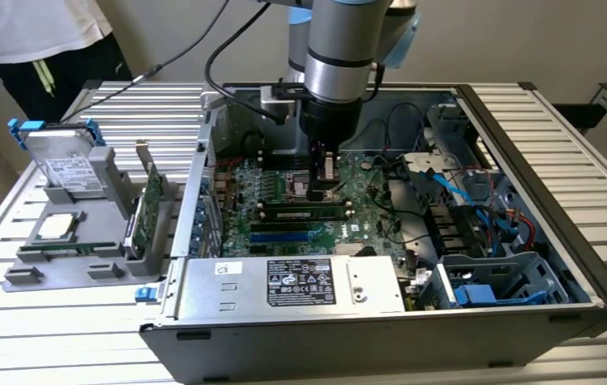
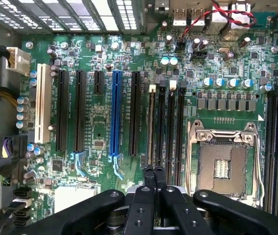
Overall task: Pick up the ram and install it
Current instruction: 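Press down the ram until it locks into place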
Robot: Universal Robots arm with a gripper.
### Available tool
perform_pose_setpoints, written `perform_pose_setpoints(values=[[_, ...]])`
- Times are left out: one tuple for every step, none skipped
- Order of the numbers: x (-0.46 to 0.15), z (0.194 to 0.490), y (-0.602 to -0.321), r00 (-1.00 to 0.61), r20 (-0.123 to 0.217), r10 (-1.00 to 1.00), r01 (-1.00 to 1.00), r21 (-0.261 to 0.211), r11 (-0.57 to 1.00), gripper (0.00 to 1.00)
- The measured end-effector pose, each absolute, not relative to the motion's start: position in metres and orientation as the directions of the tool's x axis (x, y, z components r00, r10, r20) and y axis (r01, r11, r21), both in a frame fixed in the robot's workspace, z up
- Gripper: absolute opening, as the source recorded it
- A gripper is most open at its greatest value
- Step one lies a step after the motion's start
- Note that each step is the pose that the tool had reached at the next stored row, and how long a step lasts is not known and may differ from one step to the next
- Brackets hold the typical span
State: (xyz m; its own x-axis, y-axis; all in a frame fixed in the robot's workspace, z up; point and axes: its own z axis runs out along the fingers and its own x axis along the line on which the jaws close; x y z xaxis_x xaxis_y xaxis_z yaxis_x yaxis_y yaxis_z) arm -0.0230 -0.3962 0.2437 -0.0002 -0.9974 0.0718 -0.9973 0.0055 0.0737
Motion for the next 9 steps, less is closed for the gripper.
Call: perform_pose_setpoints(values=[[-0.023, 0.2437, -0.3963, -0.013, 0.072, -0.997, -0.997, 0.074, 0.018, 0.1], [-0.023, 0.2436, -0.3963, -0.026, 0.072, -0.997, -0.997, 0.074, 0.031, 0.1], [-0.023, 0.2436, -0.3963, -0.039, 0.072, -0.997, -0.996, 0.074, 0.044, 0.1], [-0.023, 0.2436, -0.3963, -0.05, 0.072, -0.996, -0.996, 0.074, 0.055, 0.1], [-0.023, 0.2437, -0.3963, -0.06, 0.072, -0.996, -0.995, 0.074, 0.065, 0.1], [-0.023, 0.2436, -0.3962, -0.068, 0.072, -0.995, -0.995, 0.074, 0.074, 0.1], [-0.023, 0.2436, -0.3962, -0.078, 0.072, -0.994, -0.994, 0.074, 0.083, 0.1], [-0.0231, 0.2436, -0.3963, -0.087, 0.072, -0.994, -0.993, 0.074, 0.092, 0.1], [-0.0231, 0.2436, -0.3963, -0.097, 0.073, -0.993, -0.992, 0.074, 0.102, 0.1]])
